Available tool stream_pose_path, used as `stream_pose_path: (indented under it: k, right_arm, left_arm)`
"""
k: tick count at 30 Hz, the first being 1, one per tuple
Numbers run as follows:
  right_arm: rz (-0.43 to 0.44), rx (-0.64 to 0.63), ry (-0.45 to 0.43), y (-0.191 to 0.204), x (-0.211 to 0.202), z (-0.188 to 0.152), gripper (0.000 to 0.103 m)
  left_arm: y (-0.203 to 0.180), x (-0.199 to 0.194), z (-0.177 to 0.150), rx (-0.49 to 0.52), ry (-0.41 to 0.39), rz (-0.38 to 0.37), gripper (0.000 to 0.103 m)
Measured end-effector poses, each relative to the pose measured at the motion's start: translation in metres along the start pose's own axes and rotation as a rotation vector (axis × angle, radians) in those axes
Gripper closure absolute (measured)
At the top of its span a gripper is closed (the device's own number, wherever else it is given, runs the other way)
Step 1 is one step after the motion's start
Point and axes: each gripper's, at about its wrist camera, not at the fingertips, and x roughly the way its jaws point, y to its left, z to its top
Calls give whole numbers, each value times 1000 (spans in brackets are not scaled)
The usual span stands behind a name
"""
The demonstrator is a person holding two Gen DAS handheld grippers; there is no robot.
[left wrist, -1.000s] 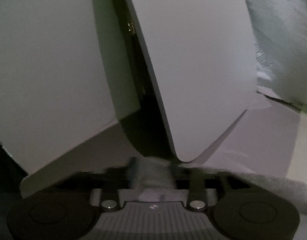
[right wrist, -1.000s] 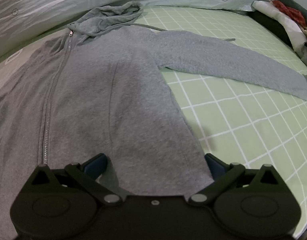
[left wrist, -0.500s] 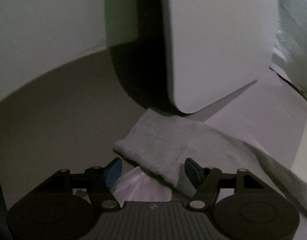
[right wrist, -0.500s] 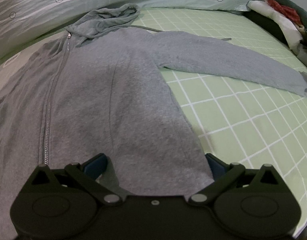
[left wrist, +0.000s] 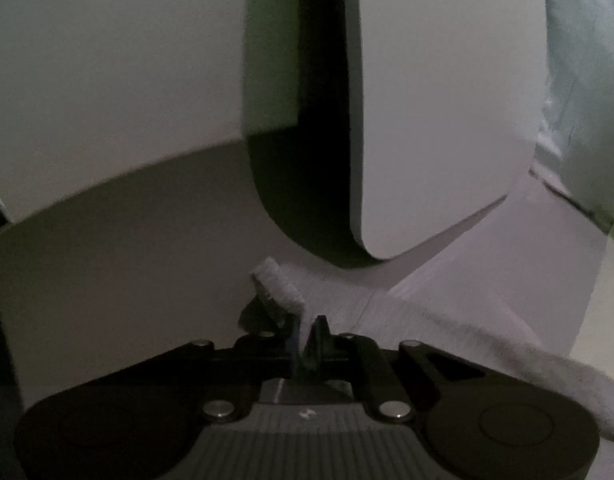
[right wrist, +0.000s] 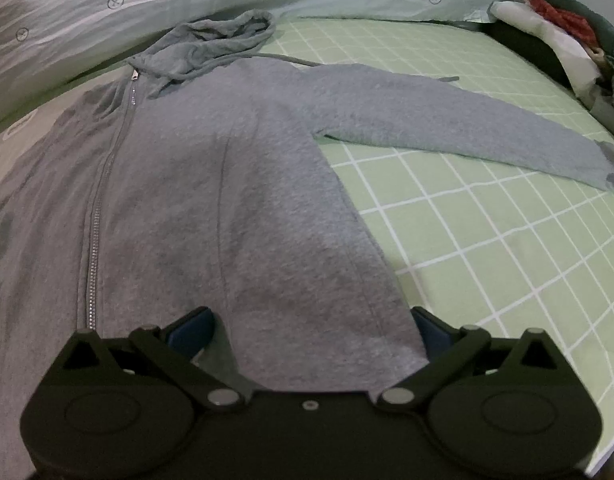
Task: Fold clothes
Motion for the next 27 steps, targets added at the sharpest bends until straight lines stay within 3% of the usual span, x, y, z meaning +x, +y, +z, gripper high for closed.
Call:
stream_pose_path:
  k: [4, 13, 17, 20, 27]
  right_arm:
    - [2, -2, -10, 0, 0, -1, 0]
    - [22, -22, -33, 0, -3, -5, 0]
    - [47, -40, -24, -4, -5, -6, 0]
    - [75, -51, -15, -8, -8, -7, 0]
    - [105, 9, -48, -27, -24, -17, 0]
  left_arm:
    - [11, -25, -9, -36, 3, 21, 94]
    - [20, -11, -49, -16, 105, 71, 94]
    - [17, -9, -61, 50, 88, 72, 93]
    - [16, -11, -56, 42, 94, 62, 94]
    - [-7, -52, -43, 49, 15, -23, 94]
